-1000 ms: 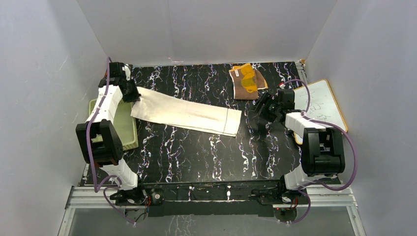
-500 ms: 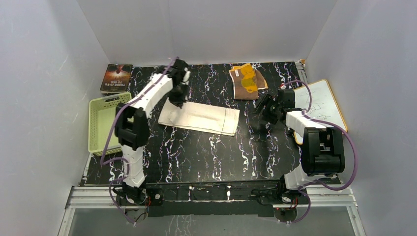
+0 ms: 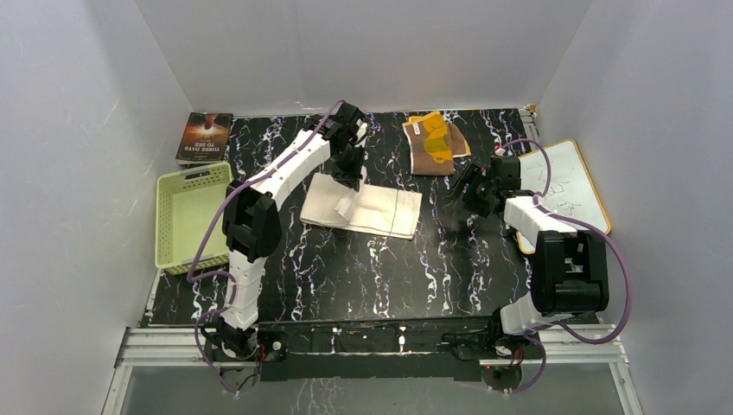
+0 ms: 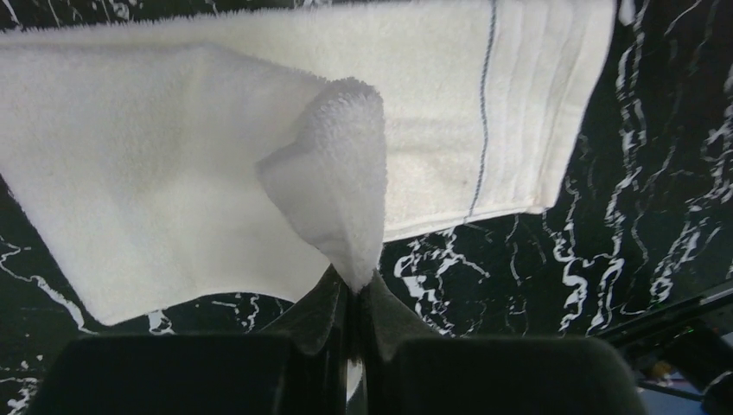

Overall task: Roll the towels
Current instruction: Fold the towel at the center of the board.

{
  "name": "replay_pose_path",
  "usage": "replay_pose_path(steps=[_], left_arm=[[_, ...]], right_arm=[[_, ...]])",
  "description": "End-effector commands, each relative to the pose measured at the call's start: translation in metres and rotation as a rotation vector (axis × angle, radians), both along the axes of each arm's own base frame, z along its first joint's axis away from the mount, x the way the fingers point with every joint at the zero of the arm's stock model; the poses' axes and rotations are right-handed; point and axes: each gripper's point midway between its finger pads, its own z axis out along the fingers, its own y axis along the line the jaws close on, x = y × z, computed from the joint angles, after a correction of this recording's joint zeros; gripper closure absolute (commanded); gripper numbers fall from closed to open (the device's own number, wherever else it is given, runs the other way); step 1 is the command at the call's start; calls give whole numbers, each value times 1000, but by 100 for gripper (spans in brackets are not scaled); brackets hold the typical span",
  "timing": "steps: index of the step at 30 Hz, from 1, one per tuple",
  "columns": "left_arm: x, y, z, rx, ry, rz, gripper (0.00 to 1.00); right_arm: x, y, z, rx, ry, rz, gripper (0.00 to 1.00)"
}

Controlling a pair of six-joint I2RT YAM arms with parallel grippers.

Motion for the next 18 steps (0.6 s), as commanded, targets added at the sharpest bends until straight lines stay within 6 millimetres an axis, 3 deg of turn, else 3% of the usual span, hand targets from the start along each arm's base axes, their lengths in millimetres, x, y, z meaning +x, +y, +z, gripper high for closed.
replay_pose_path(steps=[1,18], left_arm=[[11,-30,28,-122,-43,41,100],[8,-64,14,-162,19,51,100]], right_arm=[[9,-2,15,-15,-62,6,34],[5,-3,9,-26,-50,17,34]])
